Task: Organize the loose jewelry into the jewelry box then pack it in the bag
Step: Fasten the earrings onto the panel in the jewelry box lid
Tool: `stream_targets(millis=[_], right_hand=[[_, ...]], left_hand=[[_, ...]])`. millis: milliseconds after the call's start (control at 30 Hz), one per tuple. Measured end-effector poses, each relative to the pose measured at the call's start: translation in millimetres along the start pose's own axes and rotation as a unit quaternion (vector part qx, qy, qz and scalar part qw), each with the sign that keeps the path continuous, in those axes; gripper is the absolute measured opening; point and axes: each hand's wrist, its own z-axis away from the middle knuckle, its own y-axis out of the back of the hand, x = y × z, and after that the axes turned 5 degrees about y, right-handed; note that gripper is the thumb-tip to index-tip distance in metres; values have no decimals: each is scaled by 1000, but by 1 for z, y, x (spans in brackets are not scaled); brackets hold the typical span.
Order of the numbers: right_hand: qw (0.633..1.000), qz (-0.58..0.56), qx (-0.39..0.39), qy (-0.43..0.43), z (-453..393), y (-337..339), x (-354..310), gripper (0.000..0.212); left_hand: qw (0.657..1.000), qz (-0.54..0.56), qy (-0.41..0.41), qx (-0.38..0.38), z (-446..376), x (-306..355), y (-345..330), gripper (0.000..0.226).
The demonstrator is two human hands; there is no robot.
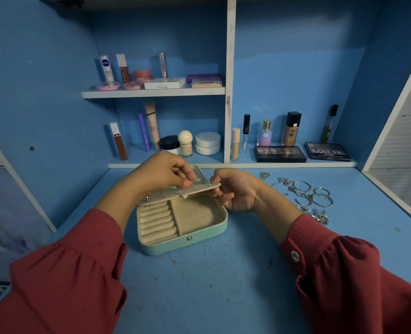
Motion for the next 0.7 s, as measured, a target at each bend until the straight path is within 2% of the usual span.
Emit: stream_targets(millis=[133,233,400,567,700], right_hand=[[1000,-4,0,1,0,0,0,32],[1000,-2,-2,2,0,1,-1,41],[1000,-2,-3,0,2,-1,-1,27],[1000,-1,-6,-1,2,-1,-1,27],[1000,-5,-2,0,2,-1,-1,38]], left_hand=[[999,-40,14,-8,-3,1,3,14],[997,-65,15,-25,-5,2,5,11],[997,-74,22,-32,-7,4,6,9],[995,-91,15,-42,-10,4,6,11],[992,-112,6,-56,-12,4,8,10]])
